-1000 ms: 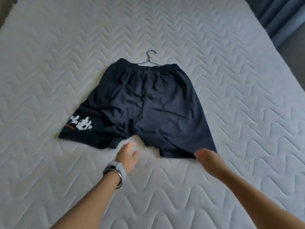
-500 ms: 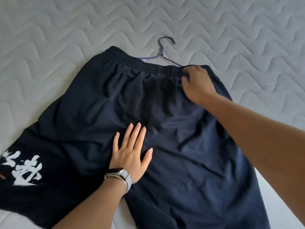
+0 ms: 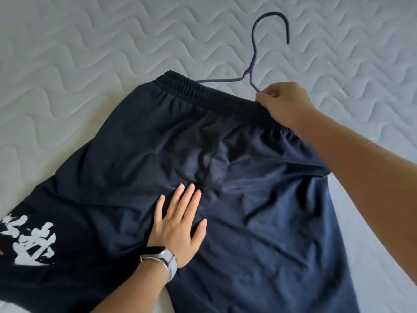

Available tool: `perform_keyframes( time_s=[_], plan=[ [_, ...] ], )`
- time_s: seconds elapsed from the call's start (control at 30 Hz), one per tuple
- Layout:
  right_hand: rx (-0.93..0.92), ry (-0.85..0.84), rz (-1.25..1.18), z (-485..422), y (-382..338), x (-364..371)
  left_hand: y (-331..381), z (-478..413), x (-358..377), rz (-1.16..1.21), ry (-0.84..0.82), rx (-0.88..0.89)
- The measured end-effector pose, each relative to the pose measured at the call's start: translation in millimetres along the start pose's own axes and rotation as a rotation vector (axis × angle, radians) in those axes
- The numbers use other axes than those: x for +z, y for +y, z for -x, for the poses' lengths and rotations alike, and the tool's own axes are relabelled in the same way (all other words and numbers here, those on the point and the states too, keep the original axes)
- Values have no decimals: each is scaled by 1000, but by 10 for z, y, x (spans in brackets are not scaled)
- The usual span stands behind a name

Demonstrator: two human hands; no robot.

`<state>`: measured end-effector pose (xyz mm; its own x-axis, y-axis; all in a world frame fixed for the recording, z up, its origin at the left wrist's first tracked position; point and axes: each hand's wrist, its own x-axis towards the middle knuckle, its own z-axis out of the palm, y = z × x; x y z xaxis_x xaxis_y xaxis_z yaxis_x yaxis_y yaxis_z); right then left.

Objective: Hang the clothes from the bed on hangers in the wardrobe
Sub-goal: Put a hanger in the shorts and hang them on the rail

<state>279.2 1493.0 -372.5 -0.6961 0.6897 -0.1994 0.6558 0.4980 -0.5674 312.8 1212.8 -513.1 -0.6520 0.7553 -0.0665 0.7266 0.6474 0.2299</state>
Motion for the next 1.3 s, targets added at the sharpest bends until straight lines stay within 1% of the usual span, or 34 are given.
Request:
perform_keyframes(
  time_s=[0.07,0.17,0.2,0.27,0.3,0.33,0.37,0.4,0.47,0.53,0.63,0.67,0.77,0.83,0.93,1.0,1.13,1.2,1.23,1.3],
  plan=[
    [-25,-2,-6,389,-48,-295,15,9,-43,26,-33,-22],
    [-6,-75,-58,1016,-185,-562,44,-20,-222,89,-161,-67],
    [5,-99,-89,1224,-242,-602,65,-24,-323,211,-213,-104],
    [17,-136,-133,1638,-370,-627,160,69,-677,640,-246,-265],
    [13,-149,-150,1844,-444,-618,221,208,-907,805,-168,-302],
    [4,-158,-174,2041,-526,-601,295,400,-1177,894,-19,-292],
    [-2,-162,-210,2229,-618,-592,382,604,-1453,950,133,-247],
    [-4,-162,-249,2408,-719,-589,475,780,-1727,1021,228,-196],
    [-35,-165,-293,2763,-973,-613,629,995,-2280,1180,280,-152],
    [-106,-192,-285,3120,-1255,-699,690,1037,-2757,1248,279,-221],
    [-223,-238,-250,3607,-1701,-885,697,1149,-3351,1150,285,-301],
    [-268,-267,-242,3792,-1865,-971,669,1266,-3541,1129,309,-304],
    [-398,-434,-258,4319,-2316,-1276,516,1703,-4195,1081,335,-309],
    [-469,-461,-258,4573,-2579,-1560,367,2031,-4681,1024,337,-272],
    [-530,-316,-370,4827,-2957,-1993,124,2543,-5388,908,386,-244],
    [-607,-200,-397,4984,-3242,-2203,6,2907,-5828,805,429,-235],
    [-874,49,-296,5348,-3878,-2452,-68,3725,-6609,610,563,-245],
    [-1014,166,-191,5525,-4188,-2557,-113,4149,-6906,529,653,-262],
    [-1069,197,-133,5615,-4328,-2591,-147,4367,-7042,493,703,-278],
    [-1110,188,-33,5828,-4578,-2613,-224,4831,-7304,424,793,-326]
  ],
)
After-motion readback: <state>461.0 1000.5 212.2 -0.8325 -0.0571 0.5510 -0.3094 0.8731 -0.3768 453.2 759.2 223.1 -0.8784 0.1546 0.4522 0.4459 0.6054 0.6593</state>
